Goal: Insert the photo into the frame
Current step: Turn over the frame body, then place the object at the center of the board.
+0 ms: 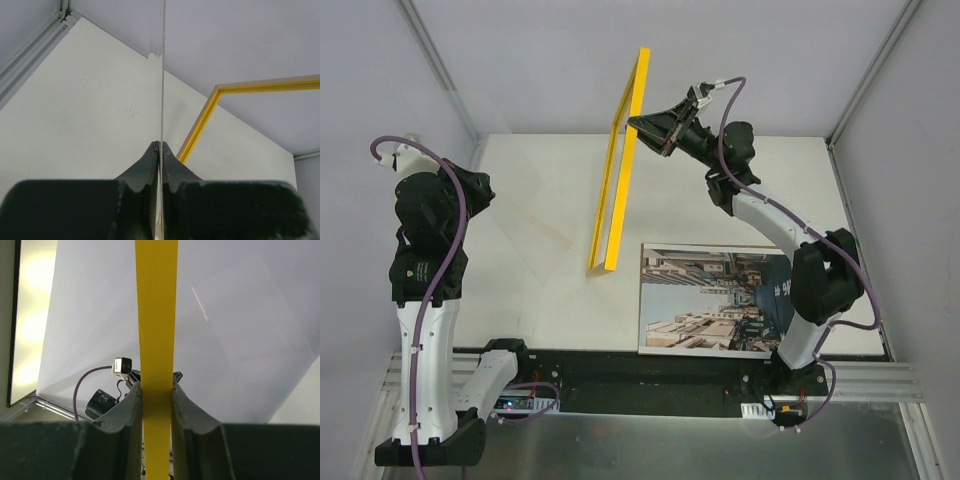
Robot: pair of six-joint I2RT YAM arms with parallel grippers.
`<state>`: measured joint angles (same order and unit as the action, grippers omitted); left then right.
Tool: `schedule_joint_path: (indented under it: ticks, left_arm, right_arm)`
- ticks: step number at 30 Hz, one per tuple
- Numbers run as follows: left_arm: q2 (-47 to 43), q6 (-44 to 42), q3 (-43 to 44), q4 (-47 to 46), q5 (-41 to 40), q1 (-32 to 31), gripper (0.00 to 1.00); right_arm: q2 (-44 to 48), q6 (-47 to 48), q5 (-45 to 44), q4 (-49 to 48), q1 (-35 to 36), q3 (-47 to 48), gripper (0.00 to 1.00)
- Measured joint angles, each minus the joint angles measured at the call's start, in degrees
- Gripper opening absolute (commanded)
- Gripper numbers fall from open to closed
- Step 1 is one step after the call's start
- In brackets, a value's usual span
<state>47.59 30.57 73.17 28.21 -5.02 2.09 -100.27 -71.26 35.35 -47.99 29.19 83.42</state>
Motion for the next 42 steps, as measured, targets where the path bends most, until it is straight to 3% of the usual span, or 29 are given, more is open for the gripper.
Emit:
schedule_joint_path:
  ticks: [5, 11, 16, 19, 23, 28, 33, 37, 42]
  left_arm:
    - [0.72, -0.24, 0.50, 0.42, 0.00, 0.00, 0.00]
    - [1.57, -0.31, 1.38, 0.44, 0.02, 0.00, 0.00]
    - [2.05, -0.31, 1.57, 0.46, 0.04, 0.00, 0.00]
    - [2.27, -0.28, 1.57, 0.46, 0.04, 0.00, 0.00]
    - [2.34, -0.26, 1.57, 0.48, 0.09, 0.00, 0.00]
    - [2.67, -0.22, 1.57, 0.46, 0.55, 0.00, 0.00]
    - [3.34, -0.26, 1.60, 0.48, 1.66, 0.00, 0.00]
    - [3.72, -0.28, 1.75, 0.52, 3.52, 0.00, 0.00]
    - [4.42, -0.28, 2.23, 0.48, 6.47, 0.00, 0.00]
  right_arm:
    - [-1.81, -7.17, -0.48, -8.85, -1.51, -7.76, 0.01]
    - [-2.05, -13.44, -0.42, -16.76, -4.09, -17.00, 0.13]
    - [-2.01, -16.98, 0.07, -19.69, -6.84, -23.23, 0.44]
    - [-0.81, -16.65, 1.36, -19.89, -8.63, -26.45, 0.54]
    - [2.56, -13.92, 3.28, -15.98, -10.95, -31.50, 0.59]
    - [5.35, -8.79, 5.66, -9.20, -12.26, -33.75, 0.59]
    - [10.51, 6.60, 6.84, 10.47, -12.33, -33.31, 0.56]
    - [12.66, 21.07, 6.69, 27.80, -12.41, -31.56, 0.28]
    - [10.45, 34.29, 5.88, 45.05, -12.52, -28.35, 0.18]
